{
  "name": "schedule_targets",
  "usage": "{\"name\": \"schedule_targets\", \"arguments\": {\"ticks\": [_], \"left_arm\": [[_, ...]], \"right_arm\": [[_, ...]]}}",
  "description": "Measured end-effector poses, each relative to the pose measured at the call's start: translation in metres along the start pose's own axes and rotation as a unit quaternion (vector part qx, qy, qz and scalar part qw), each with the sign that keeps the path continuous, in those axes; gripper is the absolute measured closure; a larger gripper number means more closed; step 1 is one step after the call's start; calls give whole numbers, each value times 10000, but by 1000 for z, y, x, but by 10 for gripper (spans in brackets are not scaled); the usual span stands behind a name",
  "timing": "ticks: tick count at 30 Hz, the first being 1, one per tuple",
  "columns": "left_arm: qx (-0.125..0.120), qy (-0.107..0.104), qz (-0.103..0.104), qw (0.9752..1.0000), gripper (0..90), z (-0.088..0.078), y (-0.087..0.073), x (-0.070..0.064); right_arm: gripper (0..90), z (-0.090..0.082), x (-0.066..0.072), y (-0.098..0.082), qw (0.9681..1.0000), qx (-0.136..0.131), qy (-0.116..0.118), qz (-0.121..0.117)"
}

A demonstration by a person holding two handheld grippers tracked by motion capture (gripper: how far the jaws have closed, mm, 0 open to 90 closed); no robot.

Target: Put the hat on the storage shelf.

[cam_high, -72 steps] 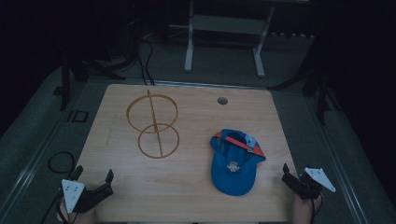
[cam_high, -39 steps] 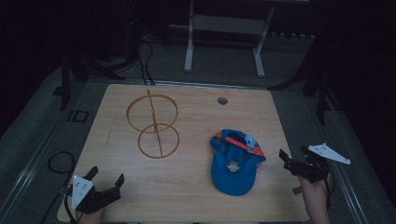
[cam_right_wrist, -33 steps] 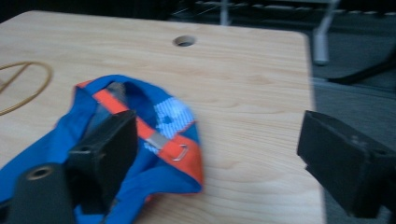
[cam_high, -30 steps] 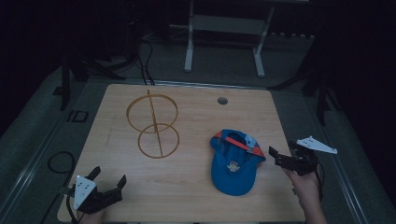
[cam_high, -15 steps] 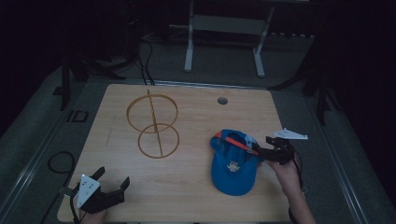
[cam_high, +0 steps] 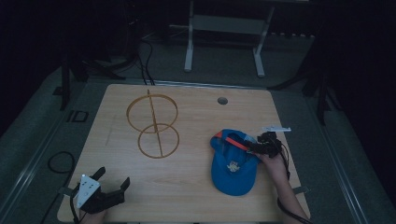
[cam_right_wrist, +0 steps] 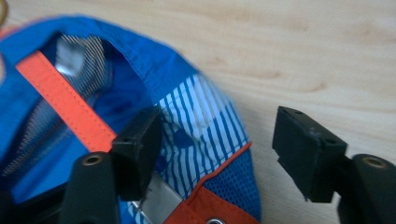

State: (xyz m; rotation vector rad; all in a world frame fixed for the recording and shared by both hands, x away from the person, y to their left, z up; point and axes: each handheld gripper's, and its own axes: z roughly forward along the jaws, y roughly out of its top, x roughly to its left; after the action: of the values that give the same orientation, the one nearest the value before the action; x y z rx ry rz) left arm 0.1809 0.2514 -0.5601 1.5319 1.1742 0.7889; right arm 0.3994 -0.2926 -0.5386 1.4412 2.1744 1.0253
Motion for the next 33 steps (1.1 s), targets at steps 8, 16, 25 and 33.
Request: {"name": "schedule_targets", "arguments": {"ticks": [8,16,25,33], "left_arm": [[10,6,-19,10000,25,0,0,0],[48,2,-47,10000,26,0,0,0],[80,38,-116,9999,26,0,2,-1],[82,8,-209,9997,26,-1,7,-7]], "right_arm": [[770,9,11,-8,9991,79,-238,-346],[873,-6,24,4,9979,-108,-214,-603],[875,-47,46,33,9922,-641,-103,-1069],[876,-84,64,58,9821,-1048,-3,-1565]]}}
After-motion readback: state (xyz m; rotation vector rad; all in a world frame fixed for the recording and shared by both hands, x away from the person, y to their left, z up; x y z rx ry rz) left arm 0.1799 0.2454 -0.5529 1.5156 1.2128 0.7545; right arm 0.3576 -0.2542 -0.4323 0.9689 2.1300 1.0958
